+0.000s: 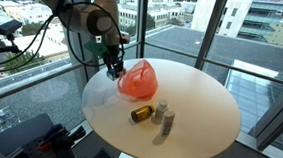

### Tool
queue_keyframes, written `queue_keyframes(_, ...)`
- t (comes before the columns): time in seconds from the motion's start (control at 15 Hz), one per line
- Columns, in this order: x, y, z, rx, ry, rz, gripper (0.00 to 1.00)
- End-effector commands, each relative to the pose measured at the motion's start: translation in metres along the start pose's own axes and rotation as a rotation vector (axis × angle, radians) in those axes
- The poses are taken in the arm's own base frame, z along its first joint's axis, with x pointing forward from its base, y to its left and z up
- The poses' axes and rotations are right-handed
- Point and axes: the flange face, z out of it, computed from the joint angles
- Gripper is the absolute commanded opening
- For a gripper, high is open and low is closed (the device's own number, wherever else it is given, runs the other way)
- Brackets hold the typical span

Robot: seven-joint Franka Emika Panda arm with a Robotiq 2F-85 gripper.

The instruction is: Put the blue box in the plastic

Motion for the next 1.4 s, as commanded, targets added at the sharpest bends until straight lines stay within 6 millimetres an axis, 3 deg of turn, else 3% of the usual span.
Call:
queue_keyframes(0.0, 0.025, 0.015, -0.009, -0.015, 0.006, 0.081, 0.39)
queue_keyframes(0.27, 0.045, 0.033, -0.006, -0.027, 0.021, 0.166, 0.39)
queue_keyframes(0.73, 0.074, 0.059, 0.017, -0.046, 0.002, 0.281, 0.39)
queue_keyframes(1.33, 0.085, 0.075, 0.047, -0.074, -0.049, 0.323, 0.39)
